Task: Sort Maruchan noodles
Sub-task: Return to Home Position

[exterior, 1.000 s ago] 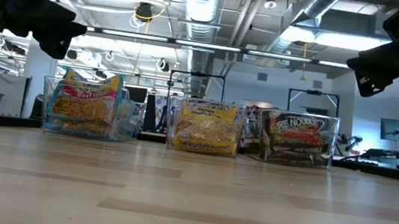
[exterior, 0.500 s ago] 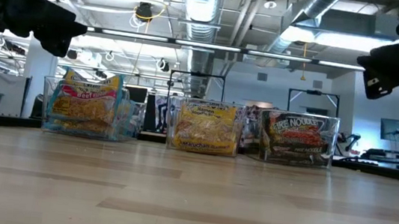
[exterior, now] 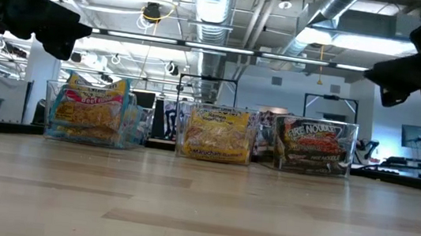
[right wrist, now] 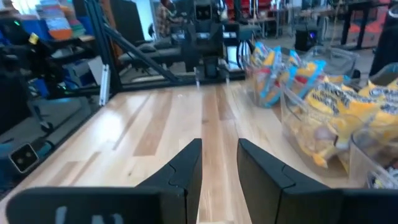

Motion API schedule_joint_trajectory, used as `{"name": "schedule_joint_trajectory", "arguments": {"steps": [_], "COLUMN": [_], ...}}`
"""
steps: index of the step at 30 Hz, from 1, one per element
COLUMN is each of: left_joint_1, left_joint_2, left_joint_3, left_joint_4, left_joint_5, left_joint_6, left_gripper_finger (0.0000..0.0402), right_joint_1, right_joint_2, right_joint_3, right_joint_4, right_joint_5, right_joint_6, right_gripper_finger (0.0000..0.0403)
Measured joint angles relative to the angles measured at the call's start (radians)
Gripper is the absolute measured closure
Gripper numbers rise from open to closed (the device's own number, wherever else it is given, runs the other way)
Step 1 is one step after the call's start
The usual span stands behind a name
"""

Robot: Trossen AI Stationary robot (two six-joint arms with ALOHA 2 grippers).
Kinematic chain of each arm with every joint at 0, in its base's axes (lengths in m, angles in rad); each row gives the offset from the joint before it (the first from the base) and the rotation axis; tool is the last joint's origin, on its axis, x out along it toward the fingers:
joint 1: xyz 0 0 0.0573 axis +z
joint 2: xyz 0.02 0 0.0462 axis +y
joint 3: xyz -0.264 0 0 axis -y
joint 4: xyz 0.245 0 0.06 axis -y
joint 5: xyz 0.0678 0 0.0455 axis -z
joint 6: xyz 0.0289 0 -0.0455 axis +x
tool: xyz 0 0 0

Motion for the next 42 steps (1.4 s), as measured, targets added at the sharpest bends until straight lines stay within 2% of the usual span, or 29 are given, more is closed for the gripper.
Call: {"name": "schedule_joint_trajectory", "arguments": {"steps": [8,42], "left_joint_1": [0.000,0.000], "left_joint_2": [0.000,0.000], "left_joint_3": [0.000,0.000], "left_joint_4": [0.000,0.000], "left_joint_5": [0.000,0.000], "left_joint_6": [-0.002,-0.002], "left_gripper_finger": [0.0266,0.0266], "right_joint_1": [-0.012,-0.012], "right_joint_2": [0.038,0.038], "right_joint_3": [-0.001,-0.002], "right_joint_4": [0.000,0.001], "right_joint_5": [0.001,0.001], "right_joint_6": [0.002,0.004], "right_gripper_finger": [0.0276,0.0276]}}
